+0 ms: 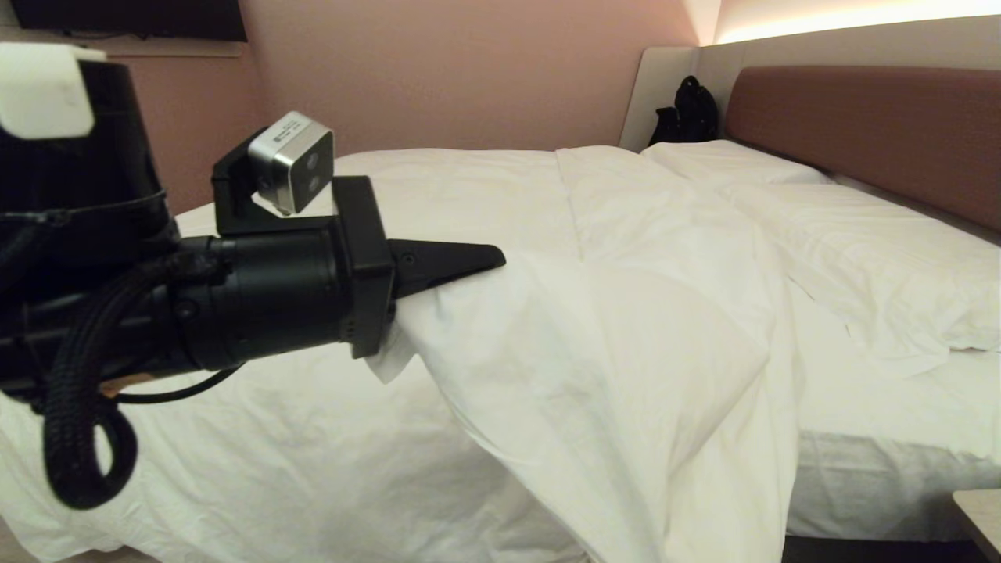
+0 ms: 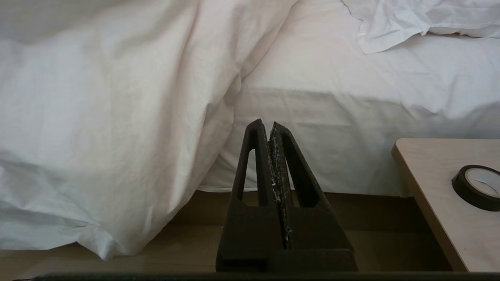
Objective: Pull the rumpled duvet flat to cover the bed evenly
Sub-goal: Flatten the corners of the folded blanket
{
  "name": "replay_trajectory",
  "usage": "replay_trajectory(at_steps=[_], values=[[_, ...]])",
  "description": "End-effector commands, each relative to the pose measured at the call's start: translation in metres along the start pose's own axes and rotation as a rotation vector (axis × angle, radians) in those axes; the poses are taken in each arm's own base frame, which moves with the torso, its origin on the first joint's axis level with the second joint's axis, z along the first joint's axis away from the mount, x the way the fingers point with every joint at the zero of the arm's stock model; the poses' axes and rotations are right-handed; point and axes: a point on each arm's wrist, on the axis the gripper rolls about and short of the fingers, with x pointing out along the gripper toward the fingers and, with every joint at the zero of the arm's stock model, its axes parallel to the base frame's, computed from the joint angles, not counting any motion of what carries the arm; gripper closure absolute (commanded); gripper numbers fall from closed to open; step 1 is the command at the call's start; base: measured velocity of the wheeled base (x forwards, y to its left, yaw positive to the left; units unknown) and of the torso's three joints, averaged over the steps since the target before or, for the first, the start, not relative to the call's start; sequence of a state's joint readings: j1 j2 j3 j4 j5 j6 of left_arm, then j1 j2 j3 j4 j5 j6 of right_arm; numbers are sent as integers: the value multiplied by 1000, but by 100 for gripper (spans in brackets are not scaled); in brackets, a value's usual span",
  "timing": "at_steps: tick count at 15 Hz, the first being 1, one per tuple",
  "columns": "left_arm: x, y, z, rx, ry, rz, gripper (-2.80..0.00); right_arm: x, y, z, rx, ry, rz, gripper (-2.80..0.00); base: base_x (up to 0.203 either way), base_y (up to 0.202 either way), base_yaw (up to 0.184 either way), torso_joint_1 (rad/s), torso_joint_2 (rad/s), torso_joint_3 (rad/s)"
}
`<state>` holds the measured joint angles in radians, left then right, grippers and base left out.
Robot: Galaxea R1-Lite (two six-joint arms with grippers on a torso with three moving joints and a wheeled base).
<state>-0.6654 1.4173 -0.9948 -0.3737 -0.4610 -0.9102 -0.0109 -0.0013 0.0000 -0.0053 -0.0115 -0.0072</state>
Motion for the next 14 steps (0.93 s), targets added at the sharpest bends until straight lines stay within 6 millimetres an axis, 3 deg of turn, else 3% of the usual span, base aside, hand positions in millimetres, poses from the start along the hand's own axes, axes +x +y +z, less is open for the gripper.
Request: replay_trajectory(at_steps=[1,4,8,14], values=[[27,-1,2,-5,35,-19,0,0,0,0,-4,-1,-1,0,0,0,0,0,0,0],[43,-16,6,15,42,-74,0,0,0,0,-25,-1,1,0,0,0,0,0,0,0],[48,-33,8,33,50,-123,0,0,1,0,-60,0,24,0,0,0,0,0,0,0],[51,-28,2,22,82,-94,0,0,0,0,-34,0,18,0,0,0,0,0,0,0]])
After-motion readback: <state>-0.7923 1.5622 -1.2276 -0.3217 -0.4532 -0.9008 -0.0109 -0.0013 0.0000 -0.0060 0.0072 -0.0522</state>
